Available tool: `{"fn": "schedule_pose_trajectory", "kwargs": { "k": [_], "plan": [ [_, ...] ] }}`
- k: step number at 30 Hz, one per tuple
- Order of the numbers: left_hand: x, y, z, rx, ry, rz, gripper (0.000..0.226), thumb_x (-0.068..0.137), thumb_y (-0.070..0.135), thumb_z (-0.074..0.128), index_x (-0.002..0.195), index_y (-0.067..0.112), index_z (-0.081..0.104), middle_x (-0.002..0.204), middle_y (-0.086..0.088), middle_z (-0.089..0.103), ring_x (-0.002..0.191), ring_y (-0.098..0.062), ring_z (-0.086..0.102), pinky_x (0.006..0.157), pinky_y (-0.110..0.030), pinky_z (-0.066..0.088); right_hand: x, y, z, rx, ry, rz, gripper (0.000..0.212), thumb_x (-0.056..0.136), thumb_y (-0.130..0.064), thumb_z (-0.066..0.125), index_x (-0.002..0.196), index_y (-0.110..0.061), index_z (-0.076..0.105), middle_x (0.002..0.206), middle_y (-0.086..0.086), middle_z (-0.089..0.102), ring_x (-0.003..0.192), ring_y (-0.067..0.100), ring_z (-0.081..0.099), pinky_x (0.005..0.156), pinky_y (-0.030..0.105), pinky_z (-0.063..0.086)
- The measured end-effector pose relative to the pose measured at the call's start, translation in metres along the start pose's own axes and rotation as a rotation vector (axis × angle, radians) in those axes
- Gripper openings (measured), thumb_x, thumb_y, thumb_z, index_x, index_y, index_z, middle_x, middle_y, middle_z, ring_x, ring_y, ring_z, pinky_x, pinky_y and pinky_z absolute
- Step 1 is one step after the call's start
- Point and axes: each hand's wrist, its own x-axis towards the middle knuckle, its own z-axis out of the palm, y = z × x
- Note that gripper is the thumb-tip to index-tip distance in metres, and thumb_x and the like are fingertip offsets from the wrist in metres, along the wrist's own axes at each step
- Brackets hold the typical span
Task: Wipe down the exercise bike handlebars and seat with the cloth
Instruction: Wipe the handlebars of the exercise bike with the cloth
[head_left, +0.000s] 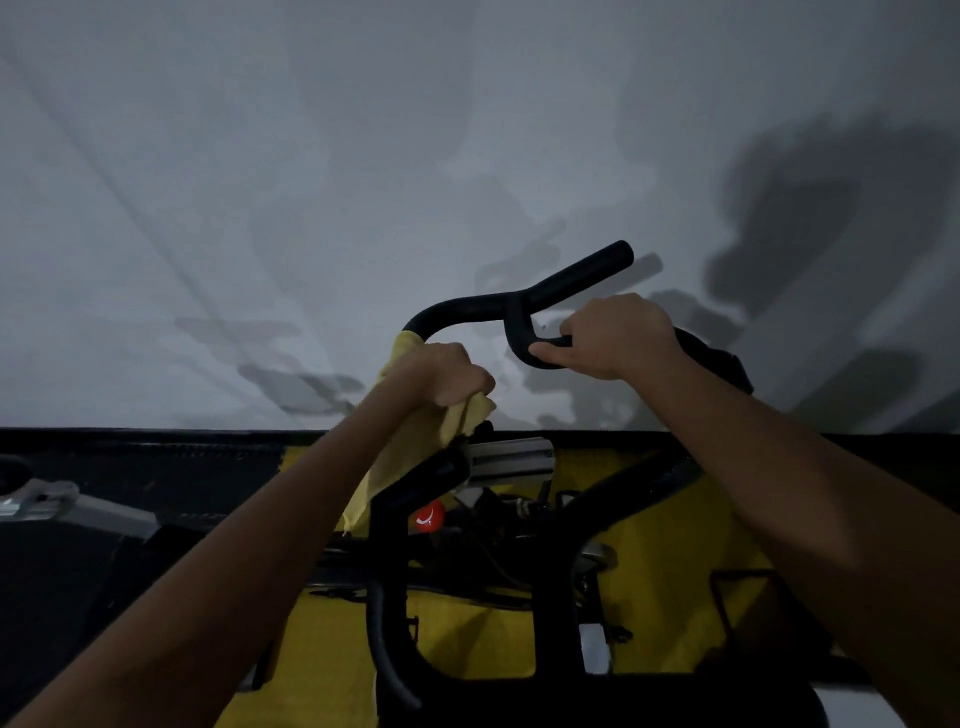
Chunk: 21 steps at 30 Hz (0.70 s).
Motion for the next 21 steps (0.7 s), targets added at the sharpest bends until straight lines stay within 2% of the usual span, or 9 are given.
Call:
{"fn": "schedule_pose_trajectory", "kwargs": {
  "k": [2, 3, 5, 8, 12, 15, 18, 19, 21],
  "plan": [
    [0.008, 0.004, -0.005, -0.137, -0.134, -0.077, 0.031, 0.086, 0.045, 0.060, 0.082, 0.015, 0.056, 0.090, -0.001, 0.058, 0.088, -0.023, 0.055, 0.061, -0.033, 0.043, -0.001, -0.001, -0.001, -0.005, 0.001, -0.002, 0.077, 0.090, -0.081, 0.025, 0.079, -0.019, 0.069, 0.074, 0.001, 0.061, 0.067, 0.019, 0.057, 0.059, 0.029, 0.042],
    [0.008, 0.004, -0.005, -0.177, -0.126, -0.091, 0.029, 0.087, 0.044, 0.062, 0.080, 0.017, 0.055, 0.089, -0.002, 0.057, 0.088, -0.025, 0.054, 0.060, -0.030, 0.041, -0.002, -0.001, 0.000, -0.004, 0.002, 0.001, 0.077, 0.090, -0.081, 0.025, 0.079, -0.019, 0.069, 0.074, 0.001, 0.061, 0.067, 0.019, 0.057, 0.058, 0.028, 0.041],
    [-0.004, -0.002, 0.001, -0.153, 0.032, -0.036, 0.032, 0.086, 0.052, 0.056, 0.069, 0.024, 0.054, 0.075, 0.003, 0.058, 0.079, -0.023, 0.056, 0.055, -0.026, 0.039, -0.002, -0.001, 0.000, 0.004, 0.006, 0.009, 0.077, 0.090, -0.081, 0.026, 0.076, -0.018, 0.068, 0.072, 0.001, 0.062, 0.066, 0.019, 0.058, 0.057, 0.028, 0.041],
    [-0.035, -0.017, 0.024, -0.107, 0.397, 0.172, 0.042, 0.088, 0.057, 0.044, 0.063, 0.025, 0.054, 0.057, 0.005, 0.056, 0.070, -0.017, 0.056, 0.053, -0.028, 0.030, -0.001, -0.002, -0.001, 0.014, 0.017, 0.010, 0.077, 0.089, -0.082, 0.026, 0.074, -0.019, 0.067, 0.071, 0.001, 0.060, 0.065, 0.018, 0.056, 0.058, 0.029, 0.041],
    [-0.054, -0.027, 0.040, -0.014, 0.691, 0.397, 0.030, 0.095, 0.045, 0.055, 0.084, 0.019, 0.062, 0.073, 0.008, 0.061, 0.079, -0.015, 0.052, 0.064, -0.029, 0.027, -0.001, -0.004, -0.001, 0.006, 0.019, 0.011, 0.079, 0.089, -0.083, 0.025, 0.076, -0.018, 0.068, 0.071, 0.000, 0.060, 0.065, 0.017, 0.057, 0.055, 0.027, 0.037],
    [-0.053, -0.027, 0.042, -0.037, 0.708, 0.407, 0.028, 0.095, 0.042, 0.059, 0.087, 0.015, 0.063, 0.076, 0.005, 0.060, 0.074, -0.014, 0.053, 0.064, -0.029, 0.028, -0.002, -0.004, -0.002, -0.002, 0.022, 0.017, 0.077, 0.089, -0.082, 0.026, 0.077, -0.019, 0.068, 0.070, -0.001, 0.058, 0.062, 0.016, 0.054, 0.052, 0.026, 0.033],
    [-0.044, -0.020, 0.034, 0.160, 0.695, 0.374, 0.033, 0.091, 0.041, 0.063, 0.073, 0.014, 0.064, 0.059, 0.006, 0.053, 0.060, -0.019, 0.055, 0.049, -0.025, 0.029, -0.002, -0.004, -0.002, -0.012, 0.023, 0.025, 0.076, 0.089, -0.082, 0.026, 0.078, -0.020, 0.068, 0.069, -0.001, 0.058, 0.062, 0.016, 0.053, 0.051, 0.026, 0.031],
    [-0.038, -0.017, 0.027, 0.206, 0.623, 0.356, 0.033, 0.089, 0.044, 0.064, 0.068, 0.018, 0.063, 0.057, 0.005, 0.053, 0.059, -0.019, 0.056, 0.048, -0.023, 0.028, -0.002, -0.004, -0.001, -0.012, 0.023, 0.028, 0.076, 0.089, -0.082, 0.026, 0.078, -0.020, 0.068, 0.070, -0.001, 0.058, 0.062, 0.016, 0.053, 0.051, 0.026, 0.031],
    [-0.025, -0.007, 0.011, 0.082, 0.330, 0.128, 0.033, 0.085, 0.052, 0.057, 0.066, 0.025, 0.059, 0.063, 0.005, 0.055, 0.067, -0.020, 0.057, 0.054, -0.024, 0.036, -0.002, -0.003, -0.001, -0.013, 0.024, 0.031, 0.075, 0.089, -0.082, 0.026, 0.078, -0.020, 0.068, 0.071, -0.001, 0.058, 0.063, 0.016, 0.053, 0.052, 0.026, 0.032]
  ]
}}
